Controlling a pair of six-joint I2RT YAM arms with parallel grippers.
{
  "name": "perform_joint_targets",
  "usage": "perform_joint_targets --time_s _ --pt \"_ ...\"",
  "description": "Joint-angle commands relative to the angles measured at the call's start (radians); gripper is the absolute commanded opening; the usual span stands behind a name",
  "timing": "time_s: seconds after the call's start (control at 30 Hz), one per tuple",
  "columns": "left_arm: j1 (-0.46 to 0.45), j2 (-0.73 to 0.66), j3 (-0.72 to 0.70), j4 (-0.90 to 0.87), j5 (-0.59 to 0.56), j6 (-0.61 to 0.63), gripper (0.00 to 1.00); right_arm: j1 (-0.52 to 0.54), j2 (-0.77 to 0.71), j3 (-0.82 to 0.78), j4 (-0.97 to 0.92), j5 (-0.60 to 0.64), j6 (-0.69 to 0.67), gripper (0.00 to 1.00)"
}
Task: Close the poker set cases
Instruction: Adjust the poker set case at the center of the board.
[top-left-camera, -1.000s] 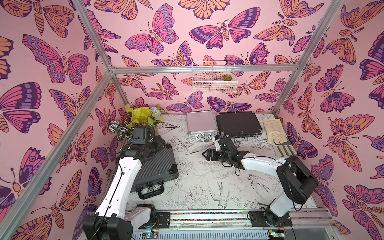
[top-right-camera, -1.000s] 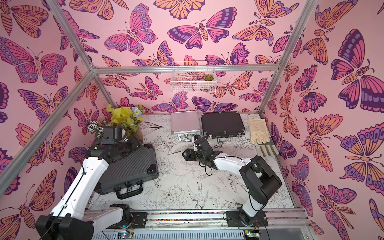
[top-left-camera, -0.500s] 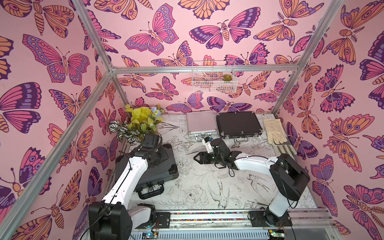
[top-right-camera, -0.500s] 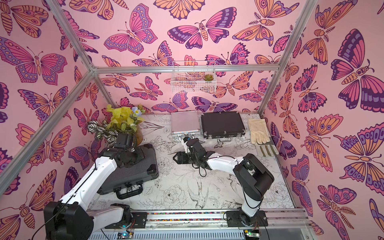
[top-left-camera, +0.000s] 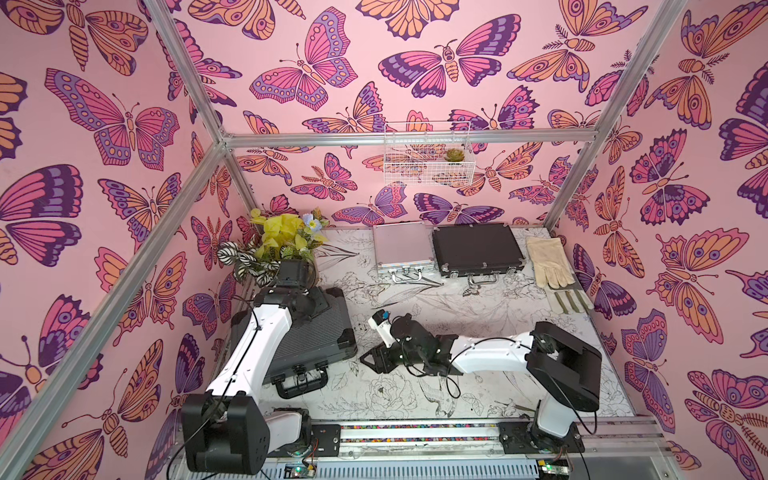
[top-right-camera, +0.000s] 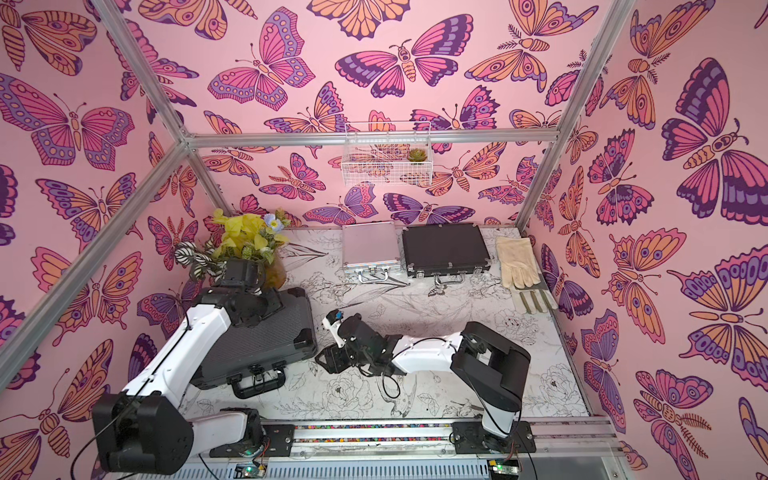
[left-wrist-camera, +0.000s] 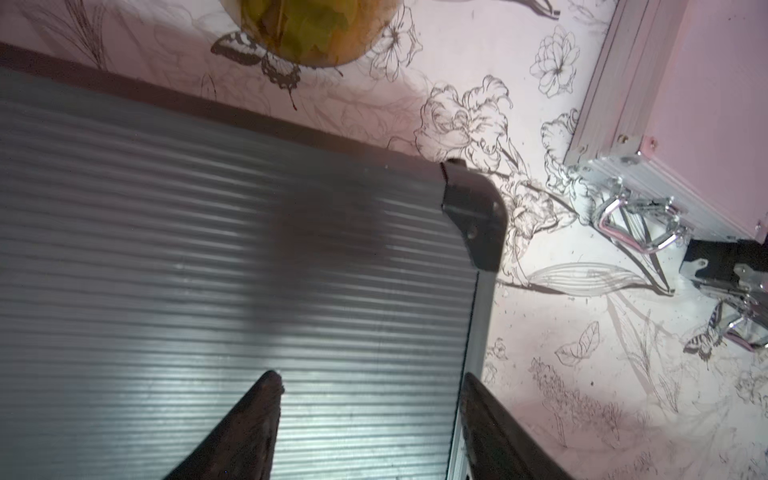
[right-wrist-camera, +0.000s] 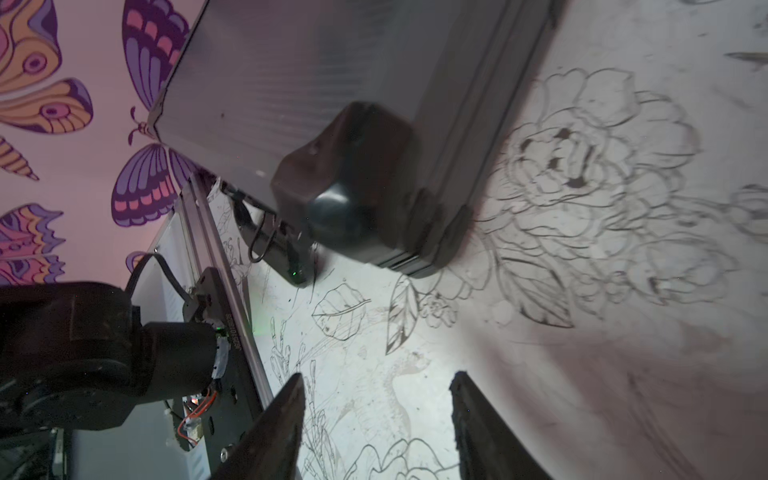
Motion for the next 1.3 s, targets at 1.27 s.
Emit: perform_joint_targets --time_s 1.27 --pt "0.031 0.042 0.097 -0.052 -0.09 0.043 0.76 0.155 0.468 0.361 0.192 0.148 0.149 0.55"
